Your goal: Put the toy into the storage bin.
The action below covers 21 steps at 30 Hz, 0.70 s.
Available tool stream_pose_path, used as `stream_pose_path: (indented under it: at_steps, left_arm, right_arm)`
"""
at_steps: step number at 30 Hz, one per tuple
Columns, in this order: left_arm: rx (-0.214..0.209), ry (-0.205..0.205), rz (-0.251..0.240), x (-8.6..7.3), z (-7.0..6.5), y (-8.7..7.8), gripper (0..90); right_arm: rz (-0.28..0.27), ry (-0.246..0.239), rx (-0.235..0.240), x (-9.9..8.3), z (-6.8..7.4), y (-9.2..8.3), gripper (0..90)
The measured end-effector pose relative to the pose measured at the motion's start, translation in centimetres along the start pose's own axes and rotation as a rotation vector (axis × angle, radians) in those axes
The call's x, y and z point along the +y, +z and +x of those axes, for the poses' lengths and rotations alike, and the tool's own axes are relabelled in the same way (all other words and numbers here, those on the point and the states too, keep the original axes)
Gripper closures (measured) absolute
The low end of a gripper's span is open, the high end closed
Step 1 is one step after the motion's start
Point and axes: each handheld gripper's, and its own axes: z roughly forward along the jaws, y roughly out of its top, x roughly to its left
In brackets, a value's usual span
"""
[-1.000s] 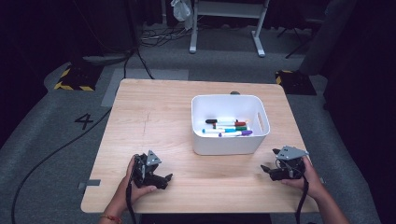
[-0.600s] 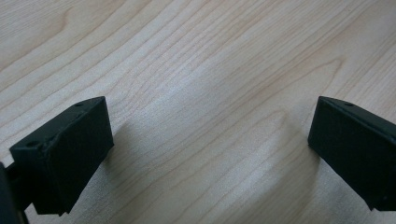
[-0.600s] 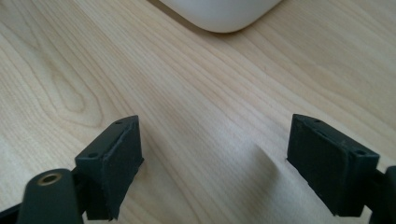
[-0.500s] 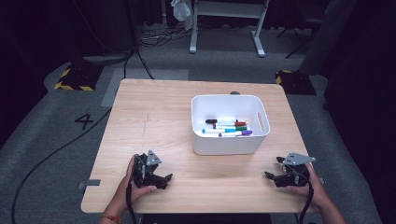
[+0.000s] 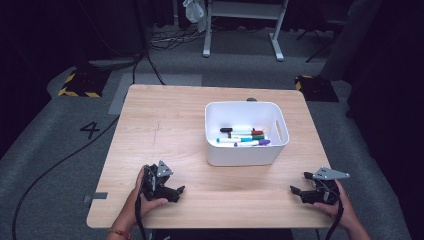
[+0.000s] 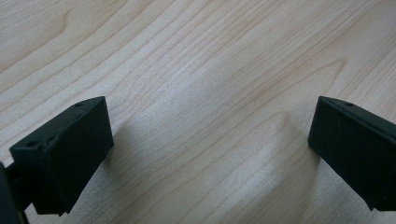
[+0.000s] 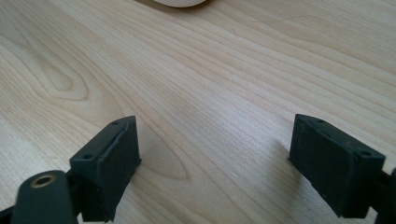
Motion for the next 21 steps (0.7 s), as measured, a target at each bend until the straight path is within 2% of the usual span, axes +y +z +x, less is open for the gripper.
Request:
stream_pose_path:
  at_steps: [21]
  left_arm:
    - [0.001,0.002,0.000,0.03,0.03,0.02,0.0]
  right_arm:
    - [0.000,0.000,0.002,0.02,-0.01,0.03,16.1]
